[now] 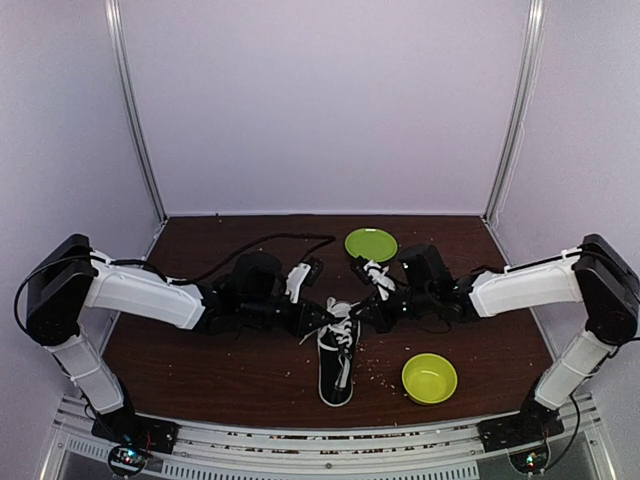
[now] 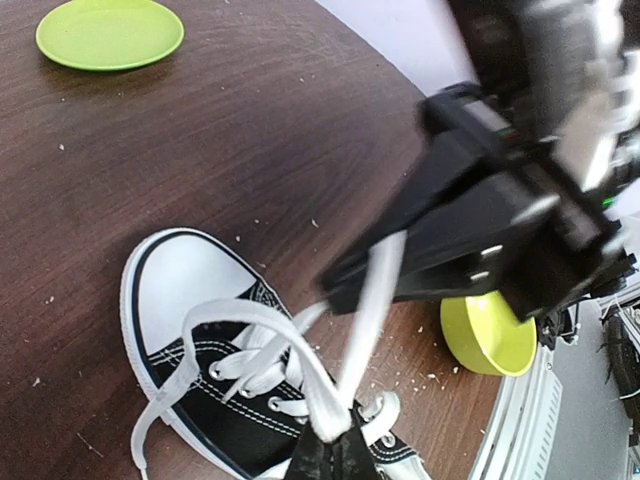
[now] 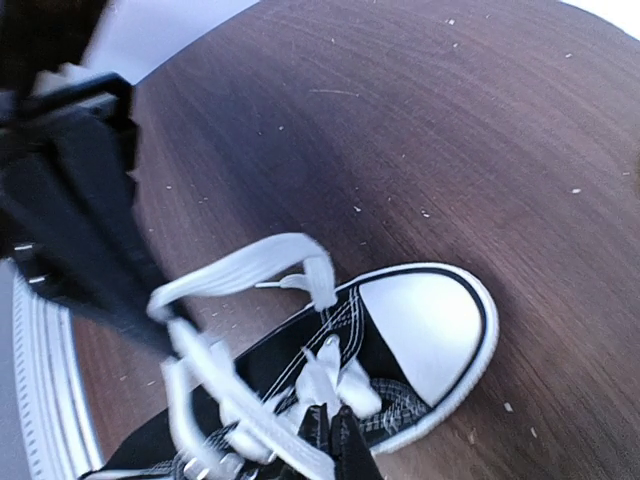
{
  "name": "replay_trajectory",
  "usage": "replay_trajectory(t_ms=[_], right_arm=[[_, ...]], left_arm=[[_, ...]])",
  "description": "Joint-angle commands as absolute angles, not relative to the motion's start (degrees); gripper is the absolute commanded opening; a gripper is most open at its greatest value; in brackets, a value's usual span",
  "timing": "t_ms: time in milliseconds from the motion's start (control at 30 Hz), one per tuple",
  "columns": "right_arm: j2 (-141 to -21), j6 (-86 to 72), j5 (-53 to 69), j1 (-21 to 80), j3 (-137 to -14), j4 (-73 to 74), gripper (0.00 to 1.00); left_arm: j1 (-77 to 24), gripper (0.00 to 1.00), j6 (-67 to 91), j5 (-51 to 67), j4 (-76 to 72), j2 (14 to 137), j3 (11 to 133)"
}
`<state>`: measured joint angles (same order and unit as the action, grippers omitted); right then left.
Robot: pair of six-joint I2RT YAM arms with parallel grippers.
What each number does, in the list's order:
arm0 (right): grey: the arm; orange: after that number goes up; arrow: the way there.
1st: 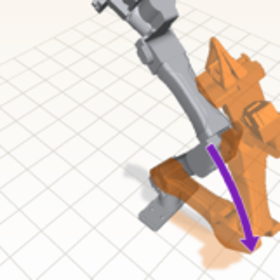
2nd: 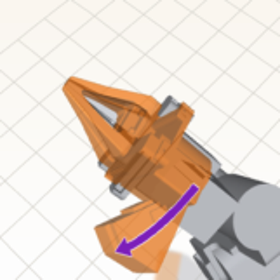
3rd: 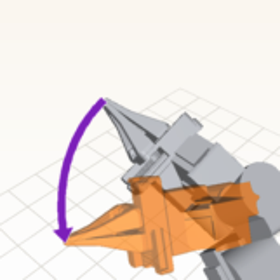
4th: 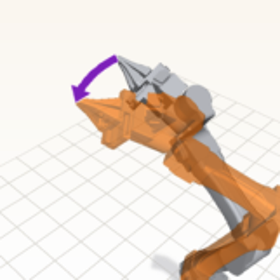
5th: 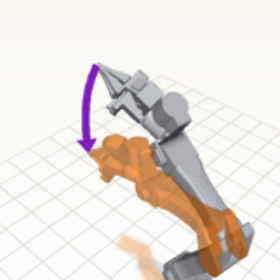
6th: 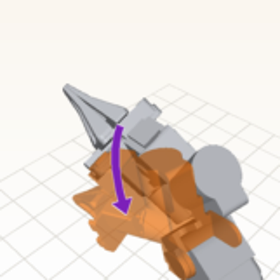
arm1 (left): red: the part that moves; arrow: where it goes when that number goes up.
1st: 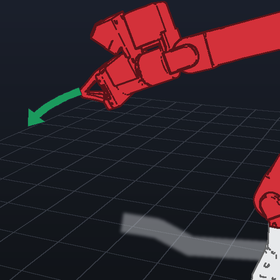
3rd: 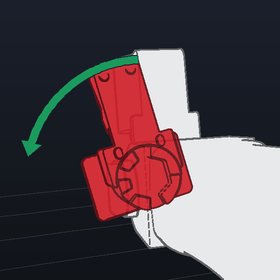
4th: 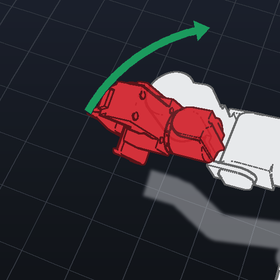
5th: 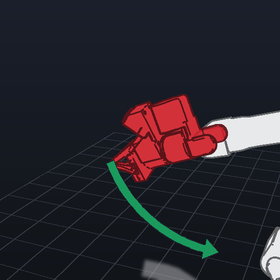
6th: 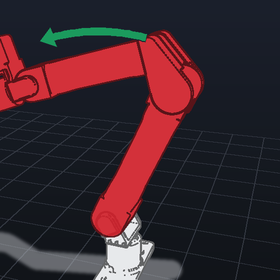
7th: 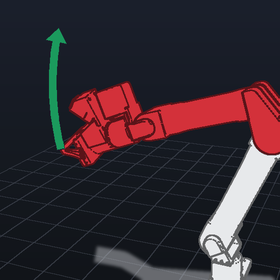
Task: Tie the shoes
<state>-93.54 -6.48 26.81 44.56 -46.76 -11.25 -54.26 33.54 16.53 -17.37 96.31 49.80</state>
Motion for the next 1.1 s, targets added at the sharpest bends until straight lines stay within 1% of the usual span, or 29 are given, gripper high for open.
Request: replay_trajectory(t_ms=[0, 67, 167, 300, 433, 500, 533, 633, 733, 767, 800, 900, 1067], right_arm=[[-82.38, -4.46, 23.95, 44.18, -47.17, 6.03, 0.00], [-78.56, -4.57, 24.49, 44.84, -48.52, 14.06, 0.00], [-76.39, -5.53, 25.09, 47.65, -51.57, 24.56, 0.00], [-75.52, -9.69, 29.19, 52.76, -55.01, 29.45, 0.00], [-76.43, -17.86, 37.08, 55.67, -56.62, 23.68, 0.00], [-77.82, -21.28, 37.99, 57.71, -56.95, 19.65, 0.00], [-78.74, -21.85, 36.73, 58.93, -57.35, 18.43, 0.00], [-81.63, -23.93, 26.75, 62.34, -57.15, 14.48, 0.00], [-84.14, -24.64, 19.47, 63.45, -55.47, 10.32, 0.00], [-85.19, -24.88, 18.64, 63.49, -54.56, 7.92, 0.05], [-86.31, -24.97, 18.08, 63.46, -54.47, 7.65, 0.13], [-87.44, -24.17, 16.63, 63.61, -55.57, 9.38, 0.27], [-79.33, -21.17, 4.66, 63.57, -50.05, 8.52, 0.55]], left_arm=[[-53.77, 0.00, 32.64, 14.95, -16.91, 96.17, 52.54], [-53.79, 0.00, 32.35, 15.68, -17.16, 96.78, 53.18], [-53.79, 0.00, 31.88, 16.77, -17.87, 97.49, 54.25], [-53.79, 0.00, 31.15, 17.74, -17.93, 97.76, 55.11], [-53.78, 0.00, 30.64, 18.09, -18.28, 97.24, 54.25], [-53.79, 0.00, 30.65, 18.30, -18.64, 96.97, 53.75], [-53.79, 0.00, 30.68, 18.43, -18.90, 96.83, 53.52], [-53.79, 0.00, 31.04, 18.61, -19.94, 96.43, 52.69], [-53.79, 0.00, 31.10, 18.72, -20.19, 96.01, 52.28], [-53.79, 0.00, 31.08, 18.72, -20.29, 95.90, 52.13], [-53.79, 0.00, 31.03, 18.72, -20.26, 95.77, 52.04], [-53.79, 0.00, 30.92, 18.73, -20.00, 95.13, 51.61], [-53.79, 0.00, 30.55, 17.94, -19.58, 94.31, 50.76]])
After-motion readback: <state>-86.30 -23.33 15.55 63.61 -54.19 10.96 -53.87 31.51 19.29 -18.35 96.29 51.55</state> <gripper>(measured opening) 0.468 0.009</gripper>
